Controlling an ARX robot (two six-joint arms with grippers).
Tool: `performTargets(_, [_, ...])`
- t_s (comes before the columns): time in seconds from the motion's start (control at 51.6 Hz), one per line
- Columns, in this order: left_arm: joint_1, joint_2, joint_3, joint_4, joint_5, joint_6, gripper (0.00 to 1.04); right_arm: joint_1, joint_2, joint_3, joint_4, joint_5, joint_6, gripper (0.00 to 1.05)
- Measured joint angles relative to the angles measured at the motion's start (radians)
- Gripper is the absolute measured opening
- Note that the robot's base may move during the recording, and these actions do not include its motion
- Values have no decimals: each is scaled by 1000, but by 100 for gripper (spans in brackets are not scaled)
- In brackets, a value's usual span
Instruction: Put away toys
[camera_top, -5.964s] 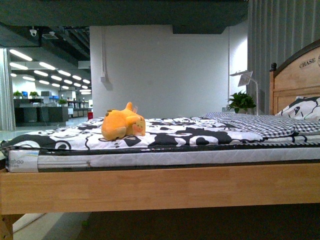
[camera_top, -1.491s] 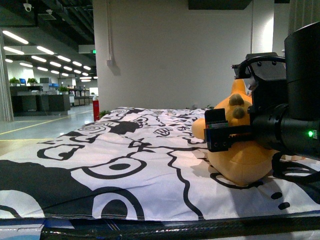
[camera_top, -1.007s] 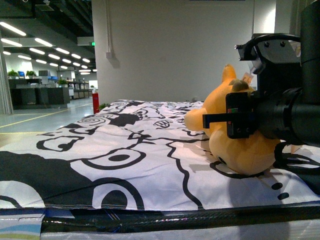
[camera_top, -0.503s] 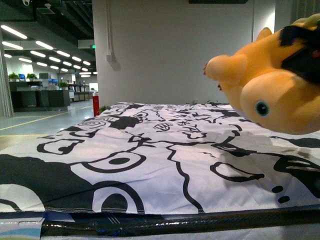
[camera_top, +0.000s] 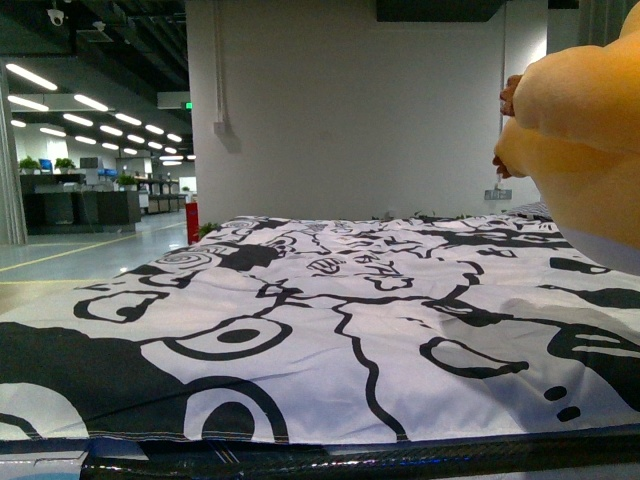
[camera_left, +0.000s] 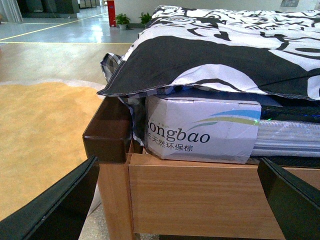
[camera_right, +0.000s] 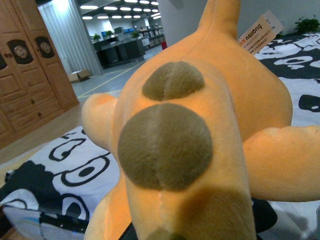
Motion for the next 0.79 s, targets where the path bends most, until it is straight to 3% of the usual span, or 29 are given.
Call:
performTargets(0.407, [0,0,0,0,0,0,98,65,-383,-272,-84,81,-66,7])
performTargets(0.581, [0,0,0,0,0,0,98,-26,-507,-367,-106,36,-71,7])
performTargets(0.794, [0,0,0,0,0,0,98,-65,-544,-440,-73,11,-79,7])
